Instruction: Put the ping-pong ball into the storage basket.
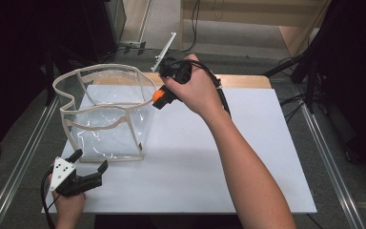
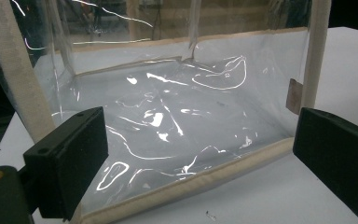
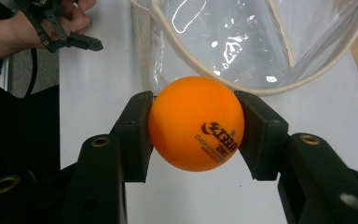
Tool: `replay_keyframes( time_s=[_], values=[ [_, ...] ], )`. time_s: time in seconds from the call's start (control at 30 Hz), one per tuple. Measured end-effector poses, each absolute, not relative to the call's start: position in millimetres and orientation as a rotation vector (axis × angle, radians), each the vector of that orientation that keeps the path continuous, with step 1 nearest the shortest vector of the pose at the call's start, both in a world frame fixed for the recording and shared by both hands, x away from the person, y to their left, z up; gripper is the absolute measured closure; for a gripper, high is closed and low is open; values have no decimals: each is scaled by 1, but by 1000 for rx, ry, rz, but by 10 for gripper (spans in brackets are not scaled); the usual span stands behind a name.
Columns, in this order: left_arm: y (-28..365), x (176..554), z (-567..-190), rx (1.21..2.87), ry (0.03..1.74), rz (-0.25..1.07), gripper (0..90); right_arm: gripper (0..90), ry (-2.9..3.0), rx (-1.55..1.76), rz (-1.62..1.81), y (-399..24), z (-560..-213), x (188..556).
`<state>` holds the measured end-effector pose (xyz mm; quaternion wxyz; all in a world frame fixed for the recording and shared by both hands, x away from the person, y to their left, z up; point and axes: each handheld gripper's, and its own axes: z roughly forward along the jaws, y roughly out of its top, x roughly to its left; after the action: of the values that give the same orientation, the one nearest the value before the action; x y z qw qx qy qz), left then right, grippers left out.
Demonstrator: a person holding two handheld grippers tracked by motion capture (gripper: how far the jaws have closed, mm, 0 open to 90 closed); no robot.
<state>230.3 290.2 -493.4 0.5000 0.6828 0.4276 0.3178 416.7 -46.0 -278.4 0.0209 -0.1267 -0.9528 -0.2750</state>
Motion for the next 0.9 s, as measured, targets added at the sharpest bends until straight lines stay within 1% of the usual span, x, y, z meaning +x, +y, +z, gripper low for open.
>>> replay_keyframes(
  time_s=[0.57,0.9],
  values=[
    [291,230,-493,1653,1030,768,37,481,-2954,-381,-848,-35,-273,424],
    [291,230,-493,1653,1029,767,37,481,-2954,-369,-839,-22,-270,430]
  ],
)
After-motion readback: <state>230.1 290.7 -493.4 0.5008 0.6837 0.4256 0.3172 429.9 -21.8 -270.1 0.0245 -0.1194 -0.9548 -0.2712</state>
